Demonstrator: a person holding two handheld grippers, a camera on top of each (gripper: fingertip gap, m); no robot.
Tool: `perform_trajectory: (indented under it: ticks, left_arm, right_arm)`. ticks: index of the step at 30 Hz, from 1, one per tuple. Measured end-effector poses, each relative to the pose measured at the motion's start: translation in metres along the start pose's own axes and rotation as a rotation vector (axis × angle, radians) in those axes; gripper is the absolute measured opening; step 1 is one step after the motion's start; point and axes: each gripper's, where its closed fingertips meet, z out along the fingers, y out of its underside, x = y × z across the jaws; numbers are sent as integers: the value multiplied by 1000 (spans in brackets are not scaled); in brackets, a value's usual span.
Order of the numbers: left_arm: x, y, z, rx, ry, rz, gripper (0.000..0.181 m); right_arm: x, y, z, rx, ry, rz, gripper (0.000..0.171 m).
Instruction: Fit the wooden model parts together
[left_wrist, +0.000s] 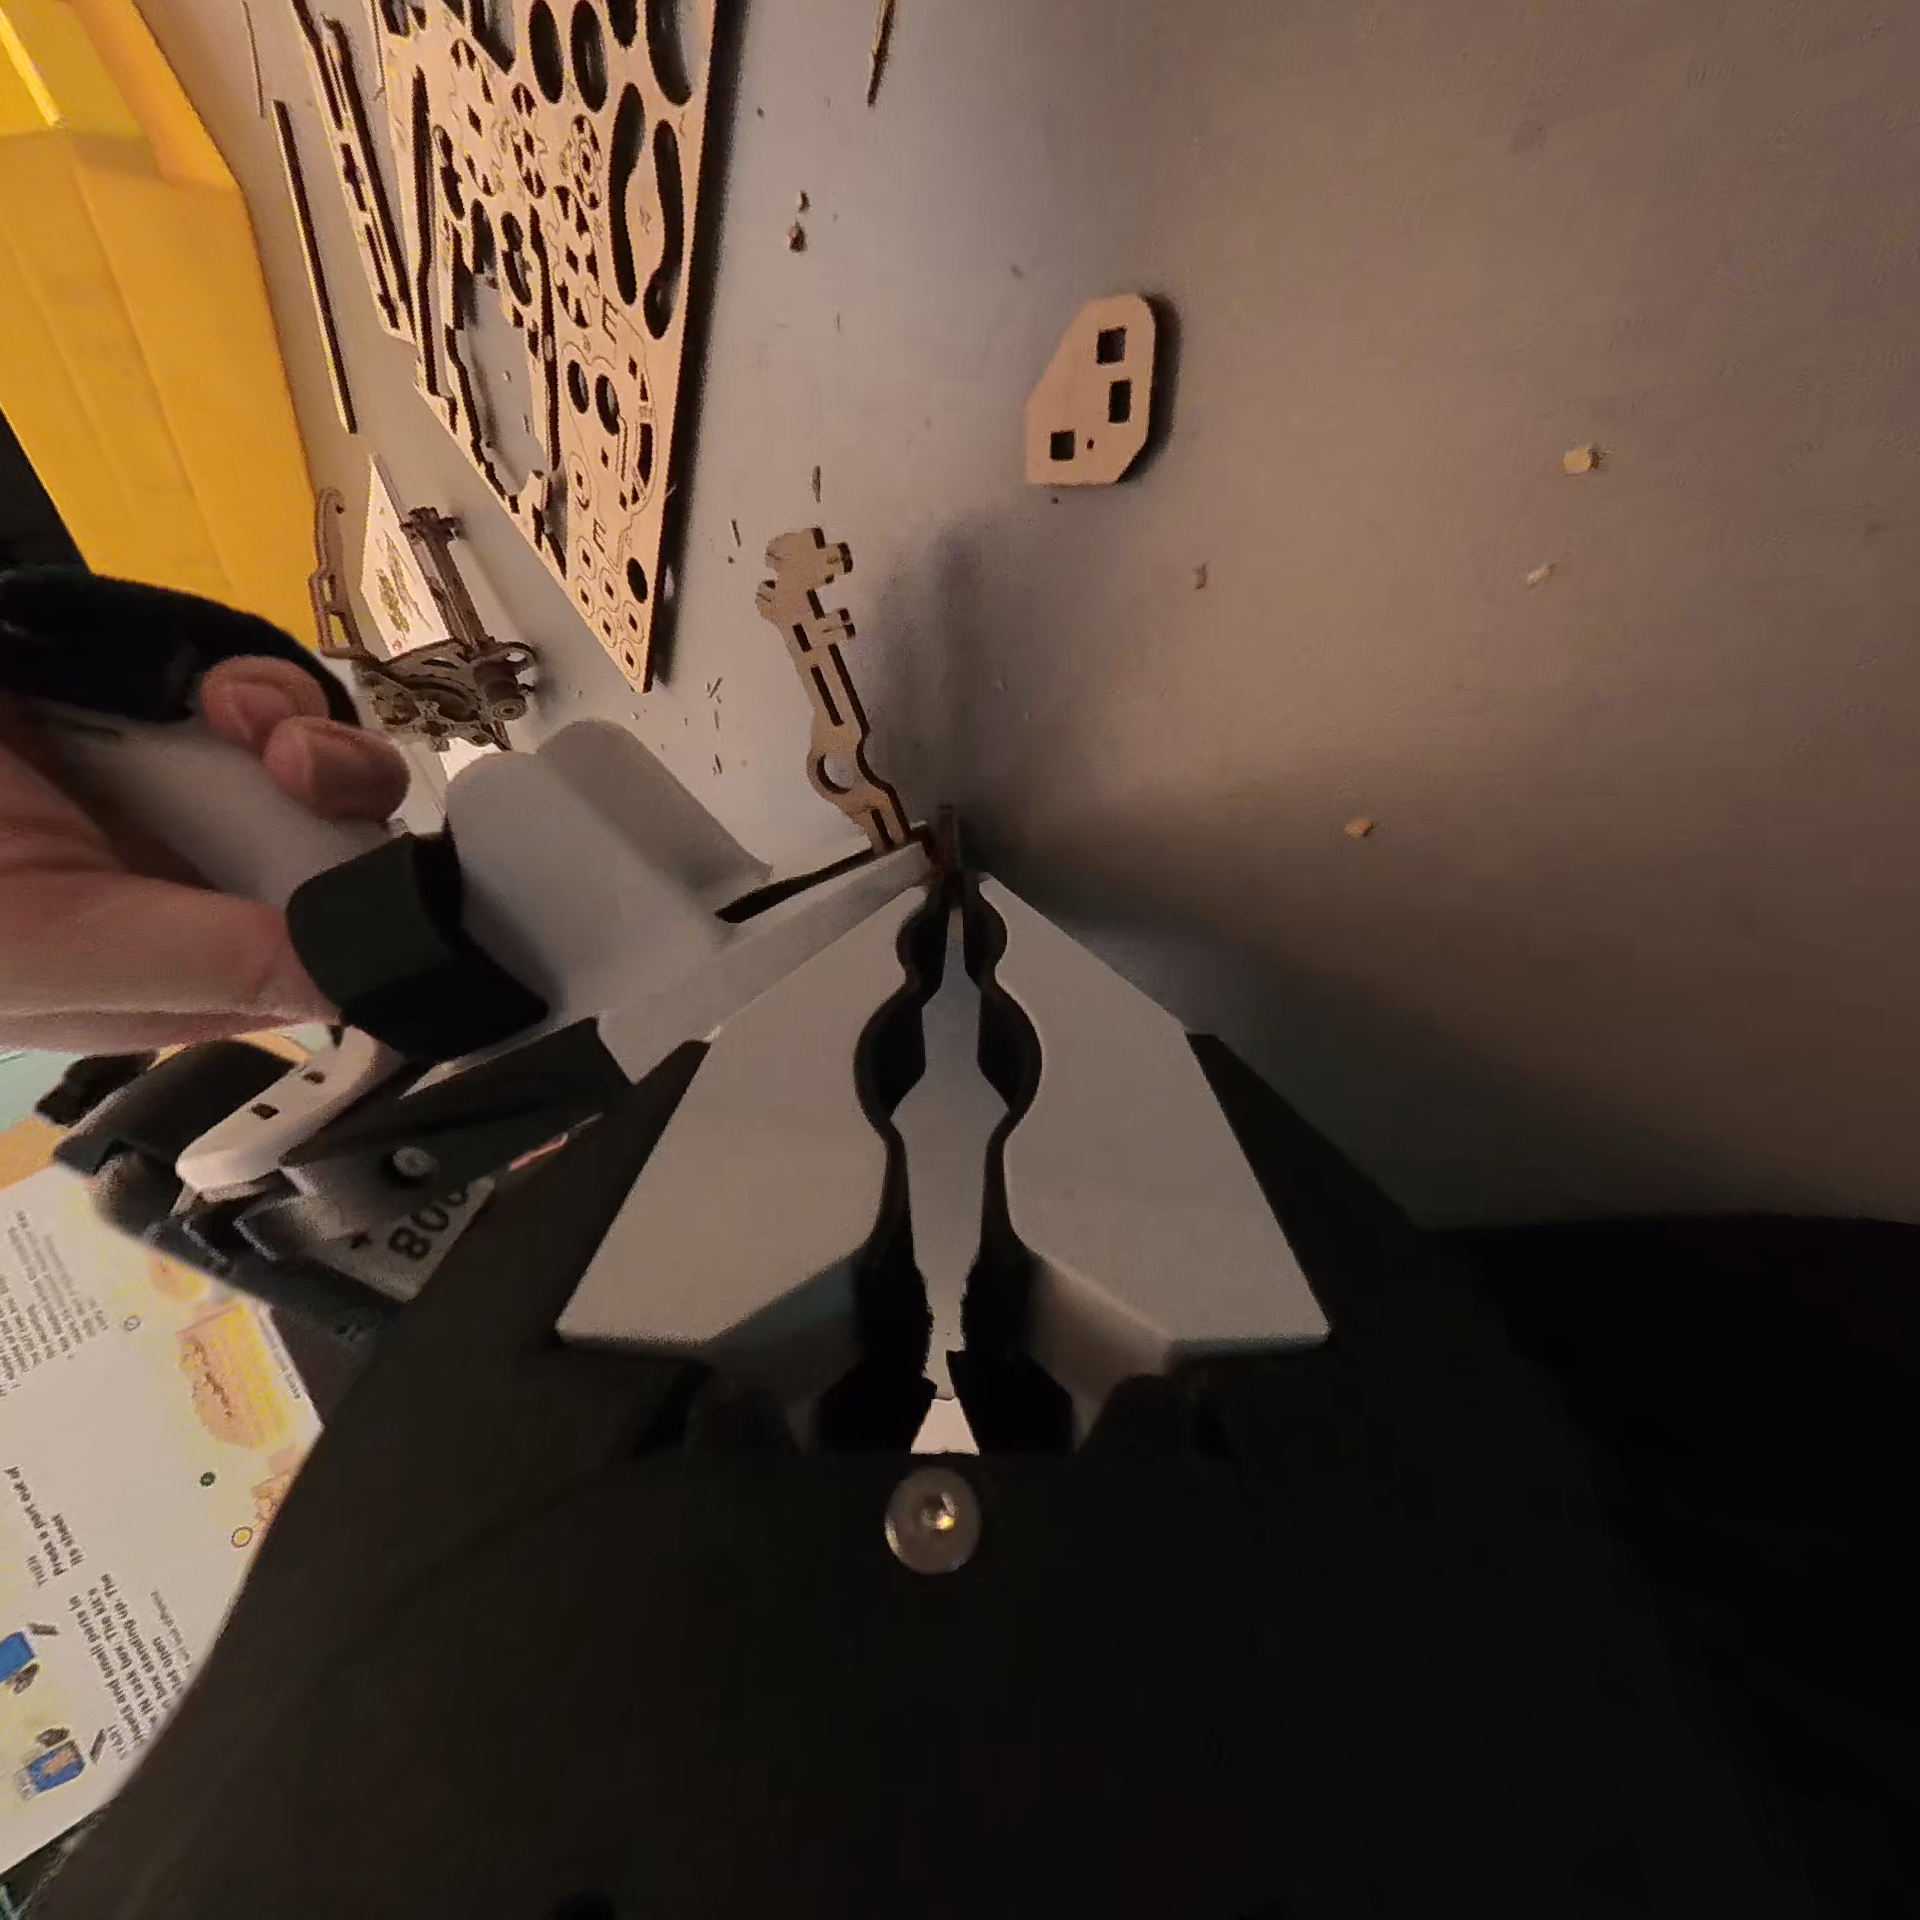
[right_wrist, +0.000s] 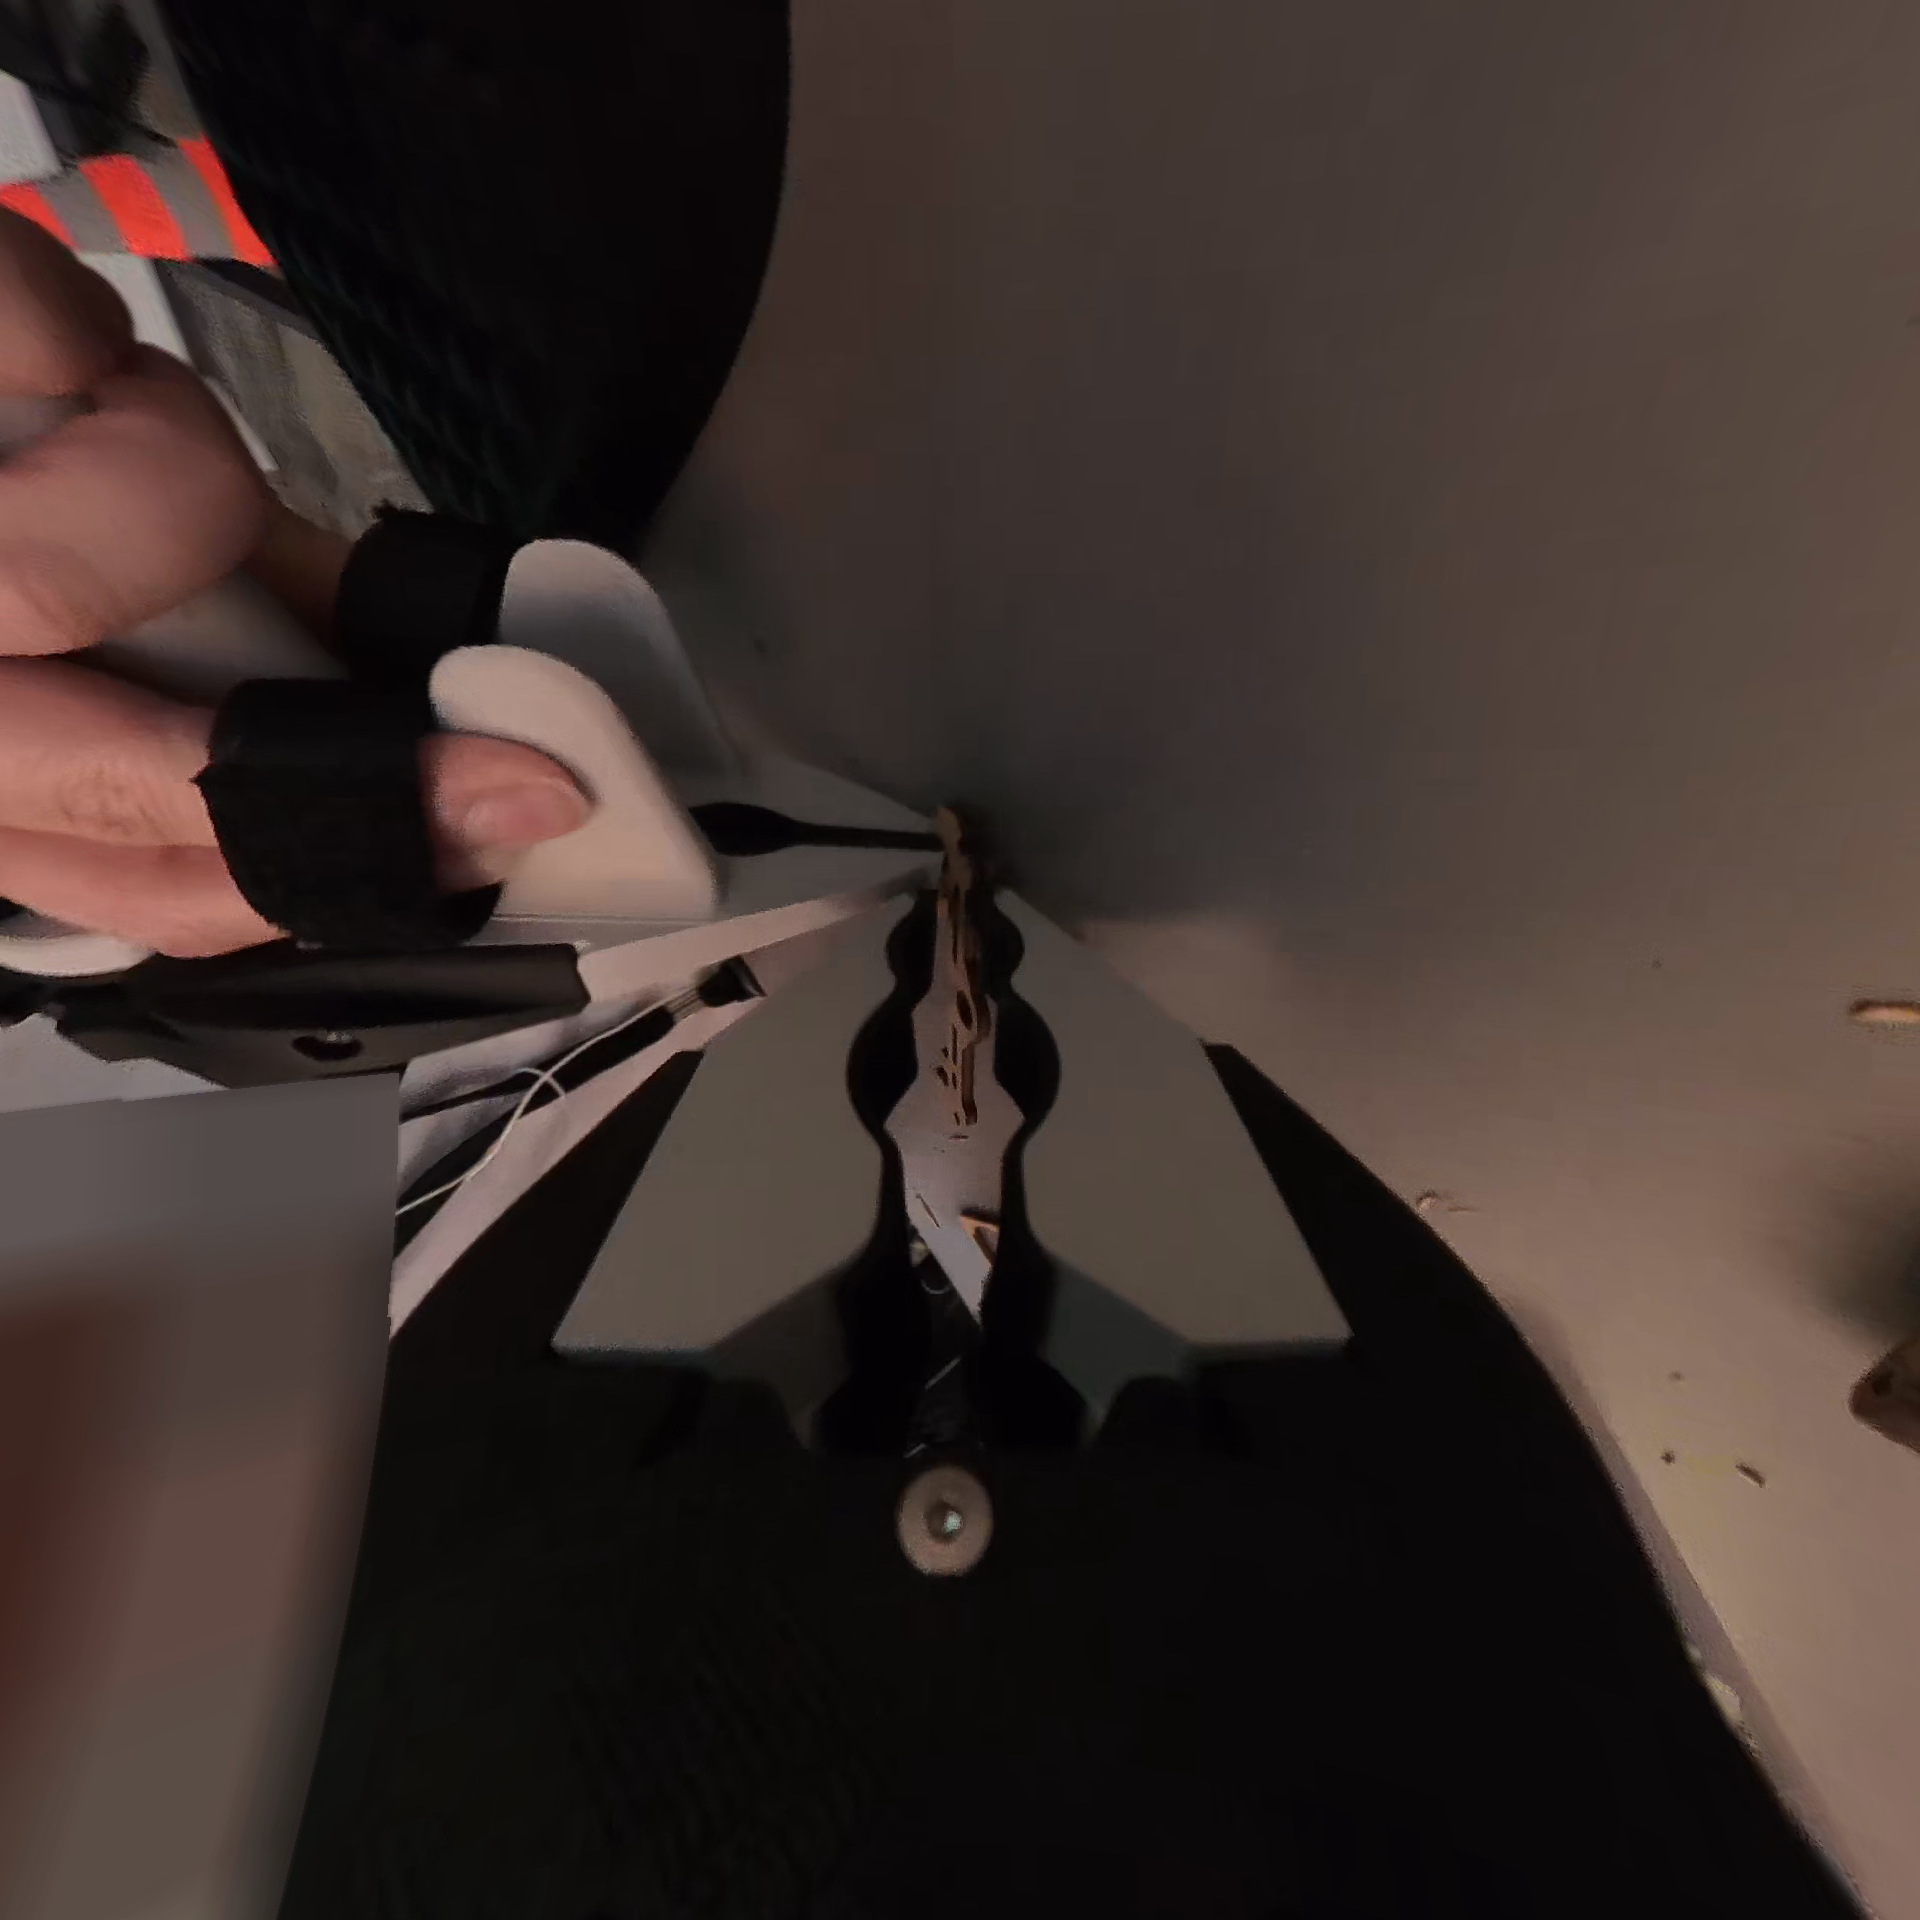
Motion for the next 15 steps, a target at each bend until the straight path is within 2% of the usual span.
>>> perform_trajectory:
  ticks: [7, 15]
  left_arm:
    - [0, 2, 0, -20, -19, 2, 1]
    - [-1, 3, 1, -29, -27, 4, 1]
  right_arm:
    - [-7, -1, -4, 87, -201, 4, 13]
    - [-4, -5, -10, 163, -329, 16, 14]
